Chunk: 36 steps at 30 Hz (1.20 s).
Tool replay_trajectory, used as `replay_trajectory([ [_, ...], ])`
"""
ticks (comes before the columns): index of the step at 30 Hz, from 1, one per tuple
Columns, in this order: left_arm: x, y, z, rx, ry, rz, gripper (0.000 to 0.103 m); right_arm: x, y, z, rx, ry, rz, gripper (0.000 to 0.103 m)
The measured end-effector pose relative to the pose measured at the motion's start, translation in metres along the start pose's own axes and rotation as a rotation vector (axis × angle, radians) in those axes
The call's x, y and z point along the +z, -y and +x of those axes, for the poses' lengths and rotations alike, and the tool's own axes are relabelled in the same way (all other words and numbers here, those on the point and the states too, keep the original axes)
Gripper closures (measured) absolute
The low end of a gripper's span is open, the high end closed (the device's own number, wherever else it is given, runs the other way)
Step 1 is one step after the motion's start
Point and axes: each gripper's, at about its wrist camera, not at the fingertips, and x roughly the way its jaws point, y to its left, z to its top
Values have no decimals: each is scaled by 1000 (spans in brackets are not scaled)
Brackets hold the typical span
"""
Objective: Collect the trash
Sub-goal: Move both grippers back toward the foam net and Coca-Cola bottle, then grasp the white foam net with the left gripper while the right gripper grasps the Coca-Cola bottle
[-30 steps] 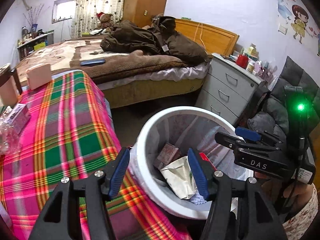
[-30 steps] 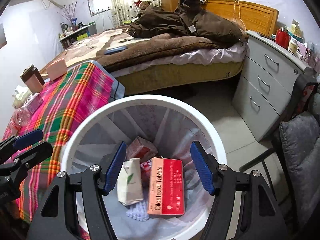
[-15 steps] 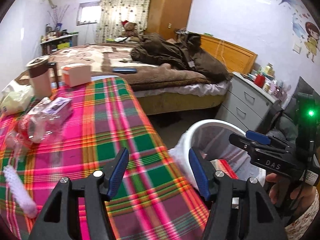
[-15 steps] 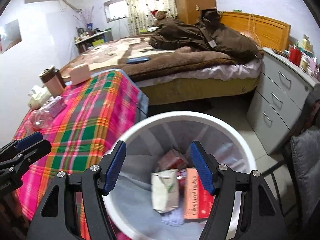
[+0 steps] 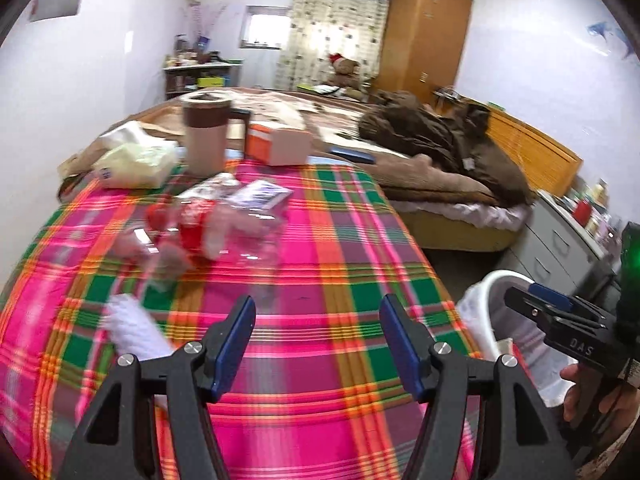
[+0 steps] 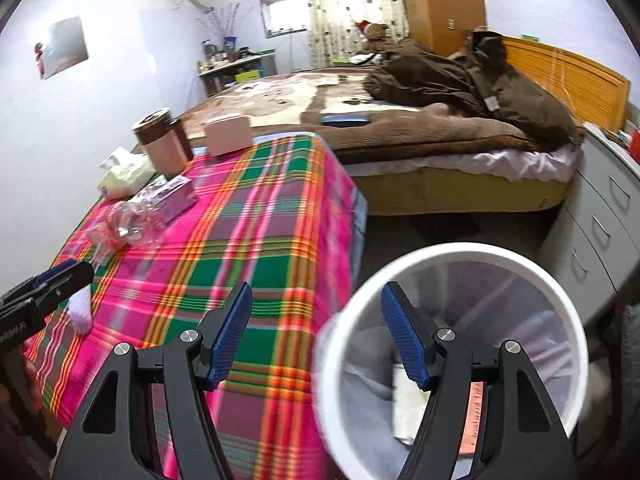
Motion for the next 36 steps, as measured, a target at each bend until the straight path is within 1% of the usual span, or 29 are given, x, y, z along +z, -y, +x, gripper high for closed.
replay_trajectory([
  [2, 0, -12, -4, 23, 5, -15, 37, 2, -10, 3, 13, 1, -18, 35],
  [4, 0, -20, -10, 80, 27, -12, 36, 3, -18, 5, 34, 5, -33, 35],
  [6, -1, -30, -13, 108, 30, -19, 34, 4, -27, 8, 51, 3, -46, 35],
  [8, -2, -42, -15, 124, 25, -39, 30, 6, -35, 11, 78, 0, -65, 35],
  [12, -8, -65, -14, 172, 3, -75, 29, 12, -59, 19, 139, 7, -124, 35],
  [15, -14, -82, -11, 197, -18, -115, 29, 17, -76, 25, 172, 9, -169, 35],
  [18, -19, -92, -7, 230, -32, -130, 29, 23, -93, 32, 197, 6, -209, 35],
  [21, -23, -101, -1, 222, -53, -159, 28, 30, -105, 40, 203, 6, -223, 35],
  [24, -26, -106, 5, 222, -71, -178, 28, 36, -115, 47, 244, 9, -234, 35],
  [28, -36, -115, 20, 197, -133, -239, 27, 44, -131, 60, 263, -5, -261, 35],
  [32, -39, -111, 23, 205, -129, -226, 27, 50, -146, 71, 272, -15, -301, 35],
  [36, -37, -104, 31, 210, -146, -173, 27, 55, -162, 79, 311, -26, -353, 35],
])
